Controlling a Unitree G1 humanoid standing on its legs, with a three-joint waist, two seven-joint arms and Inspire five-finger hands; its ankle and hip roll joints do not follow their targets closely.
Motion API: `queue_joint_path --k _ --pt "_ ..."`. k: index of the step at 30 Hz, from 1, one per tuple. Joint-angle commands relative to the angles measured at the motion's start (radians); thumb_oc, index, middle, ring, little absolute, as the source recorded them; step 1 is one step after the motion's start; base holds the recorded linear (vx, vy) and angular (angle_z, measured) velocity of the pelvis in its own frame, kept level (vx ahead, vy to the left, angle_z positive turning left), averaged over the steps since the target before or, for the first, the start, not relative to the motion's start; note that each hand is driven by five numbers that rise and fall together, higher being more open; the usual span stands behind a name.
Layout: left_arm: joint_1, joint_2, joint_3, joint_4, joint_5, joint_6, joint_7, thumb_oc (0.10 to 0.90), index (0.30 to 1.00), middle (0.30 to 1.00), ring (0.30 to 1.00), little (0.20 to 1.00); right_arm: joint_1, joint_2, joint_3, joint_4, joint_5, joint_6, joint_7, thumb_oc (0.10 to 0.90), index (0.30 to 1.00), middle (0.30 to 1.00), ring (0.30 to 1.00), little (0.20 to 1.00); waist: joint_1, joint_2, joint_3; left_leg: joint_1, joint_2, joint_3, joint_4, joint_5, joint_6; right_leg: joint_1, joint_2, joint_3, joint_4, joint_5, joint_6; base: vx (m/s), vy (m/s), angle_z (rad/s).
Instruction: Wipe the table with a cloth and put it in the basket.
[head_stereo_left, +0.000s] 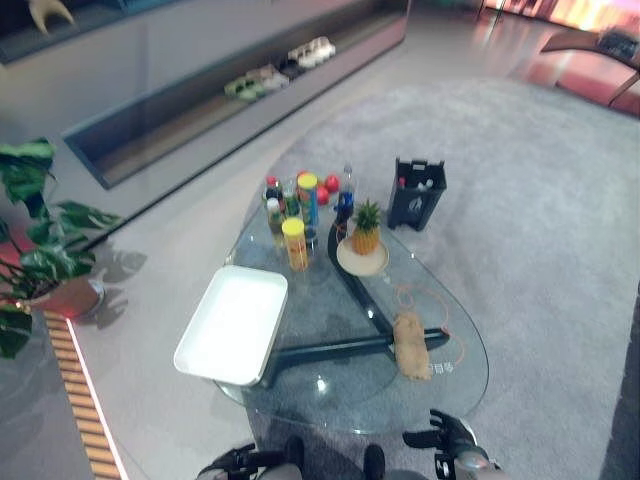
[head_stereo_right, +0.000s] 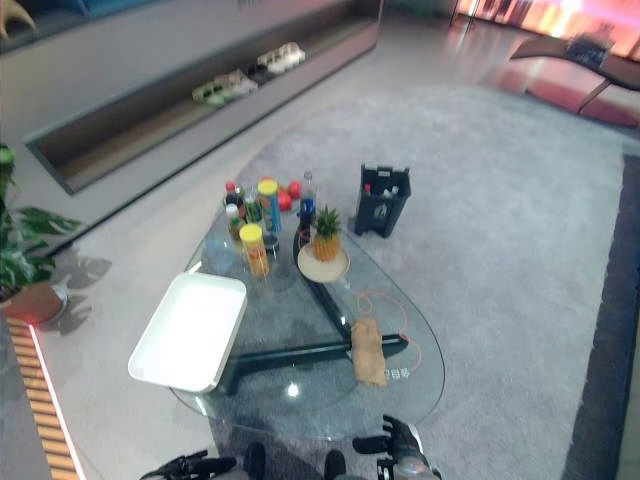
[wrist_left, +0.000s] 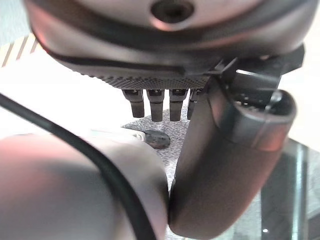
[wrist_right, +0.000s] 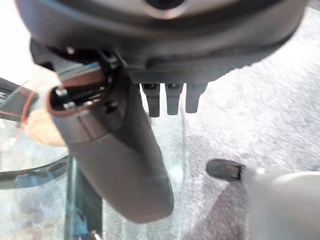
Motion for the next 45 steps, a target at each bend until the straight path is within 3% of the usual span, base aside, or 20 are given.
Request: queue_joint_path --k 1,12,21,31,45 --pt "0.02 -0.024 -0.069 0.011 0.04 -0.024 0.044 0.8 0.9 0.9 0.9 0.9 -0.063 -0.035 0.023 -0.187 -0.004 -0.037 -0.138 0.8 0.9 0.9 0.9 0.9 -0.024 -0.03 0.053 -0.047 -0.081 0.049 0.136 -0.112 0.078 -0.124 -0.008 0.005 0.145 -0.009 0.003 -0.16 0.033 0.0" --pt "-0.035 -0.018 -0.122 -0.072 0.007 -0.117 0.107 0.8 0.9 0.9 0.9 0.9 -0.172 -0.099 -0.013 -0.385 -0.043 -0.069 -0.357 0.8 0.9 0.9 0.9 0.9 -0.042 -0.002 0.179 -0.236 -0.104 0.06 0.263 -0.117 0.071 -0.295 -0.026 -0.007 0.229 -0.008 -0.01 -0.09 0.047 0.04" --pt "-0.054 -0.029 -0.107 -0.148 0.014 -0.133 0.168 0.8 0.9 0.9 0.9 0.9 -0.282 -0.14 -0.05 -0.519 -0.13 -0.06 -0.507 0.8 0.9 0.9 0.9 0.9 -0.037 0.022 0.251 -0.365 -0.119 0.06 0.355 -0.131 0.075 -0.423 -0.031 -0.012 0.313 -0.019 -0.02 -0.04 0.034 0.01" --pt "-0.077 -0.036 -0.147 -0.199 -0.017 -0.162 0.205 0.8 0.9 0.9 0.9 0.9 -0.423 -0.147 -0.067 -0.549 -0.135 -0.014 -0.686 0.8 0.9 0.9 0.9 0.9 -0.027 0.041 0.251 -0.5 -0.126 0.072 0.39 -0.131 0.08 -0.561 -0.033 -0.019 0.342 -0.007 -0.02 0.0 0.003 0.0" --pt "-0.09 -0.044 -0.2 -0.272 -0.044 -0.175 0.253 0.8 0.9 0.9 0.9 0.9 -0.535 -0.192 -0.063 -0.516 -0.107 0.053 -0.766 0.8 0.9 0.9 0.9 0.9 -0.019 0.072 0.251 -0.648 -0.129 0.07 0.429 -0.122 0.08 -0.716 -0.027 -0.021 0.375 0.009 -0.029 0.01 0.009 0.01"
